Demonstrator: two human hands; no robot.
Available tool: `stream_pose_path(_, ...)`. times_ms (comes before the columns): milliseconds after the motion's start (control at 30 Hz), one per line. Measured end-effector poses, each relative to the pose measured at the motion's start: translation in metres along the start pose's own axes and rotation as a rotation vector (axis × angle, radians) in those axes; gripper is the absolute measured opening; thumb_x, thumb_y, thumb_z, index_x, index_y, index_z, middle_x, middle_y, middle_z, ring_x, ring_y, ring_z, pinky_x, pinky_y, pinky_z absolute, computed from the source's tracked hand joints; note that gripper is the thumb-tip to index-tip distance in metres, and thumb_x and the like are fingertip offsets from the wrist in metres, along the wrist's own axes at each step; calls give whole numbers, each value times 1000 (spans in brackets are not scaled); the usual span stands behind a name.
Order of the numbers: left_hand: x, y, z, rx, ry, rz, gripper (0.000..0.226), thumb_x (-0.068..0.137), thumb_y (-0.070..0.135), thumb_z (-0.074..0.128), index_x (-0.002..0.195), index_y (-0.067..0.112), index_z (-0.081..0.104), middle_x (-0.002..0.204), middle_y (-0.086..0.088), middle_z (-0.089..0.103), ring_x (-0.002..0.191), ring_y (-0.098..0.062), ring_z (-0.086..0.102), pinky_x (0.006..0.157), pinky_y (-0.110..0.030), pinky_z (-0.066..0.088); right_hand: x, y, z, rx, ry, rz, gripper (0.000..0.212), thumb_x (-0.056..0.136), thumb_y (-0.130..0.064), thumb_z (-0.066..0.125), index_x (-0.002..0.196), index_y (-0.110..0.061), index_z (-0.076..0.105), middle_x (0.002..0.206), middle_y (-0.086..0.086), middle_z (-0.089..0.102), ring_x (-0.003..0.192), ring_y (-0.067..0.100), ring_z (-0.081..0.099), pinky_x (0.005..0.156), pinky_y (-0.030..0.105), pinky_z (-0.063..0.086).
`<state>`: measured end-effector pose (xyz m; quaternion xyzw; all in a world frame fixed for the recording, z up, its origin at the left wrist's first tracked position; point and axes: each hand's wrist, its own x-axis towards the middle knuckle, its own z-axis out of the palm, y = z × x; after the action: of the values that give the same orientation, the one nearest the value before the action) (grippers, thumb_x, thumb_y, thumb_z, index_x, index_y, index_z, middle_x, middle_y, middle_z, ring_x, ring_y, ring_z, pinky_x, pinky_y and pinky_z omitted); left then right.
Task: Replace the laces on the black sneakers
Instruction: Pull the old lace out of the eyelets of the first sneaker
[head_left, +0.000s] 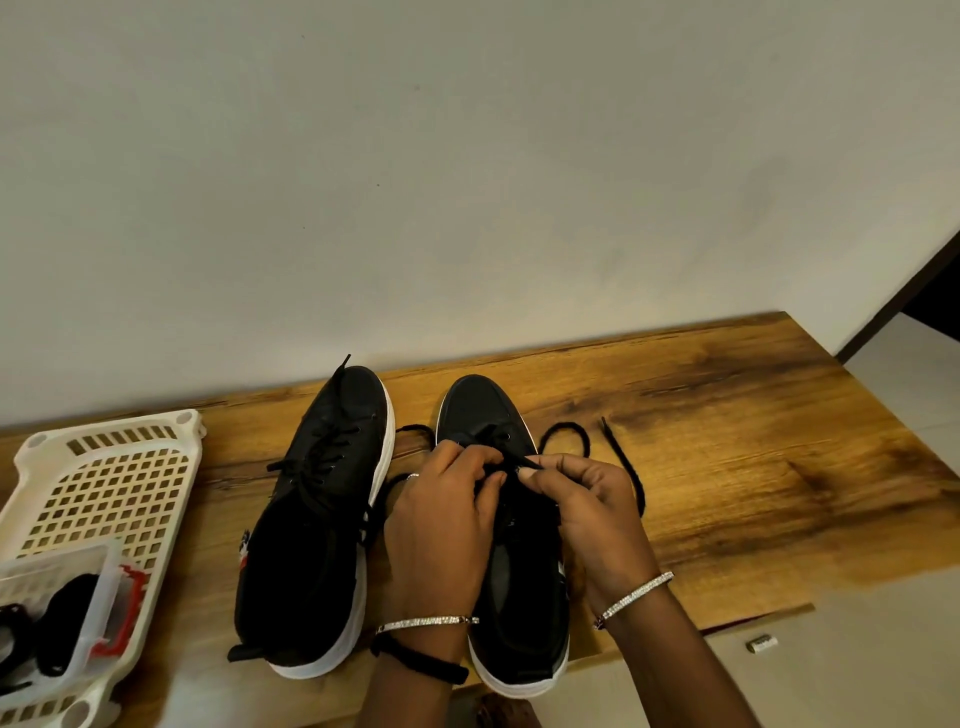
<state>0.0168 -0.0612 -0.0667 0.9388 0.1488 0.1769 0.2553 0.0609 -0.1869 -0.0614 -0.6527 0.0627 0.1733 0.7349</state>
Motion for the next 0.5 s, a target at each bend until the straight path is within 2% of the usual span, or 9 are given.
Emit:
stream_pose_path(133, 1, 0, -1, 20, -37, 7, 10, 92, 40, 63, 102, 38, 65, 93, 16, 53, 73, -5, 51, 53, -12, 24, 0, 3, 0, -18, 3, -21, 17, 86, -1, 69, 79, -12, 79, 85, 16, 76, 88, 33, 74, 86, 49, 60)
stream_pose_path(200, 1, 3, 1, -35, 3, 16, 2, 93, 34, 63, 95, 33, 63, 85, 14, 55, 67, -5, 51, 52, -14, 30, 2, 6, 1, -45, 26, -42, 14, 86, -4, 70, 79, -13, 78, 85, 14, 76, 88, 32, 74, 87, 53, 59)
stream_pose_path(233, 0, 5, 2, -141, 57, -29, 2, 94, 30, 62, 92, 30, 61, 82, 13, 57, 65, -5, 54, 52, -17, 36, 3, 8, 1, -48, 46, -50, 13, 86, -5, 70, 78, -13, 78, 84, 14, 76, 87, 33, 74, 86, 55, 59)
stream_pose_path(300, 4, 3, 5, -488, 180, -246, 8, 96, 22, 60, 89, 23, 59, 76, 6, 63, 60, -6, 59, 54, -26, 46, 6, 10, -1, -50, 84, -66, 11, 85, -8, 71, 77, -14, 77, 83, 13, 76, 86, 33, 74, 85, 58, 58)
stream_pose_path(367, 8, -3, 5, -734, 179, -501, 10, 97, 16, 58, 88, 18, 59, 76, -4, 67, 53, -7, 60, 54, -29, 47, 8, 11, -3, -62, 95, -78, 11, 84, -9, 72, 77, -16, 78, 83, 11, 76, 87, 34, 73, 85, 61, 57)
stream_pose_path(433, 7, -8, 5, -704, 149, -563, 3, 95, 13, 60, 93, 14, 61, 79, -6, 67, 56, -9, 60, 56, -28, 48, 8, 11, -3, -72, 88, -74, 12, 85, -9, 72, 78, -17, 78, 83, 11, 76, 87, 34, 73, 85, 61, 57)
stream_pose_path(500, 4, -7, 3, -488, 200, -435, 14, 89, 10, 64, 101, 17, 60, 85, 1, 62, 67, -11, 60, 60, -21, 46, 9, 12, -2, -78, 83, -74, 13, 84, -8, 71, 76, -16, 77, 83, 10, 76, 87, 32, 73, 85, 59, 57)
